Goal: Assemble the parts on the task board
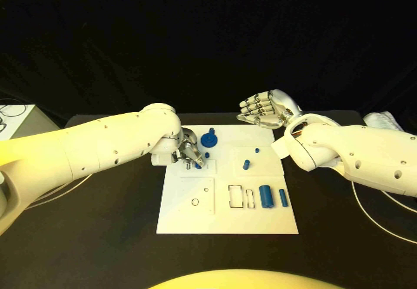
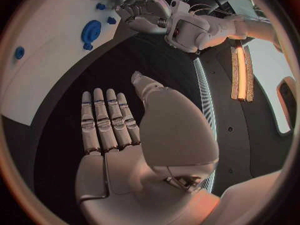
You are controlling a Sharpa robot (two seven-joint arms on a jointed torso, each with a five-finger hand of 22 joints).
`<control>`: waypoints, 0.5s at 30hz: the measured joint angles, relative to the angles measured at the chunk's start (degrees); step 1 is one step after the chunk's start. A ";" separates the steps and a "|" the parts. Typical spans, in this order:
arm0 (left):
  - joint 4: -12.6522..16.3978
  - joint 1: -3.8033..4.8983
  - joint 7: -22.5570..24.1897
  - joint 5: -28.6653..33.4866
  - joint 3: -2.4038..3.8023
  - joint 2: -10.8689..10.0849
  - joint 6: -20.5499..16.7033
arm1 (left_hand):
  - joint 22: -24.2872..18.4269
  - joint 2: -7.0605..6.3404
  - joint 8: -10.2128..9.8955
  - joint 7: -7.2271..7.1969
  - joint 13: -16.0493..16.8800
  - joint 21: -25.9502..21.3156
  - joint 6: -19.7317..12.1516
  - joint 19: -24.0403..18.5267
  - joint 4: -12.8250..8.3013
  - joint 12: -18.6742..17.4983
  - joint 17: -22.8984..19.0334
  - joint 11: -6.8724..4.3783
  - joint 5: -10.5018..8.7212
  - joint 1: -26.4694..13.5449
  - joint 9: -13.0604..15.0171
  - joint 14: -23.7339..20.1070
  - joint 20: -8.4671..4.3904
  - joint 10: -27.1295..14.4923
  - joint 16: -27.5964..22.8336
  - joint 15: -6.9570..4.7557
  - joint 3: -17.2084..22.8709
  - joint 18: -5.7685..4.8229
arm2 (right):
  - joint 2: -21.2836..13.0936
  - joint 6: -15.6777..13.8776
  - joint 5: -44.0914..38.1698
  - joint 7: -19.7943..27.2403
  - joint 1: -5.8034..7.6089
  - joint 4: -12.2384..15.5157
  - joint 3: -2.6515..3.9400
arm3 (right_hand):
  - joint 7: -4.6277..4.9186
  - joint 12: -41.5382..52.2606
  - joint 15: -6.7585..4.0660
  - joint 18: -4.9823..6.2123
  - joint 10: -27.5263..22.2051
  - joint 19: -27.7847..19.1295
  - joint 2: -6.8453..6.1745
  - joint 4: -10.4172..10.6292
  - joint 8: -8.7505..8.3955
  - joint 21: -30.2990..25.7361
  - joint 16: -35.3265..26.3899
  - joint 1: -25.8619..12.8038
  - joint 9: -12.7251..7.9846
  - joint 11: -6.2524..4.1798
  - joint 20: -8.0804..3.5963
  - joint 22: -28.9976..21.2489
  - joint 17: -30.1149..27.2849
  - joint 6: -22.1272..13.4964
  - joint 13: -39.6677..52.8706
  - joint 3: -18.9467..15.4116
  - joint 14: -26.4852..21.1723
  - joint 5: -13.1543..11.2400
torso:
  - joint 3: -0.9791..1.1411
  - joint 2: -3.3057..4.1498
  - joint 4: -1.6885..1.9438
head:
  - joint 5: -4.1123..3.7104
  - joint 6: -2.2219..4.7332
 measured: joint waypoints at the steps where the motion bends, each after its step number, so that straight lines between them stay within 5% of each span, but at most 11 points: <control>1: 0.00 0.00 0.01 0.00 0.00 0.02 0.09 | 0.00 0.00 0.08 0.00 0.00 0.00 0.00 0.00 0.00 0.00 0.00 0.00 0.00 0.00 0.00 0.00 0.00 0.00 0.00 0.00 0.00 0.00 | 0.00 0.00 0.00 0.00 0.00 0.00 0.00 | 0.00 0.00 0.00 0.00 0.00 0.00 0.00 0.00 0.00 0.00 0.00 0.00 0.00 0.00 0.00 0.00 0.00 0.00 0.00 0.00 0.00 0.00 | -0.01 0.01 0.01 | -0.01 -0.01; 15: -0.33 0.03 0.06 0.08 0.02 0.26 1.10 | 0.00 0.00 0.23 0.00 -0.11 0.00 0.00 0.00 0.00 0.00 0.00 0.00 0.01 0.00 -0.06 0.00 0.00 0.00 -0.03 0.00 0.00 0.00 | -0.07 0.06 -0.02 -0.03 0.00 0.07 0.00 | 0.00 -0.28 0.00 0.00 0.11 0.00 0.00 0.00 -0.18 0.00 -0.34 0.00 -0.05 0.11 0.00 -0.17 -0.08 0.00 0.00 0.00 0.00 0.00 | -0.03 0.00 0.02 | 0.00 -0.03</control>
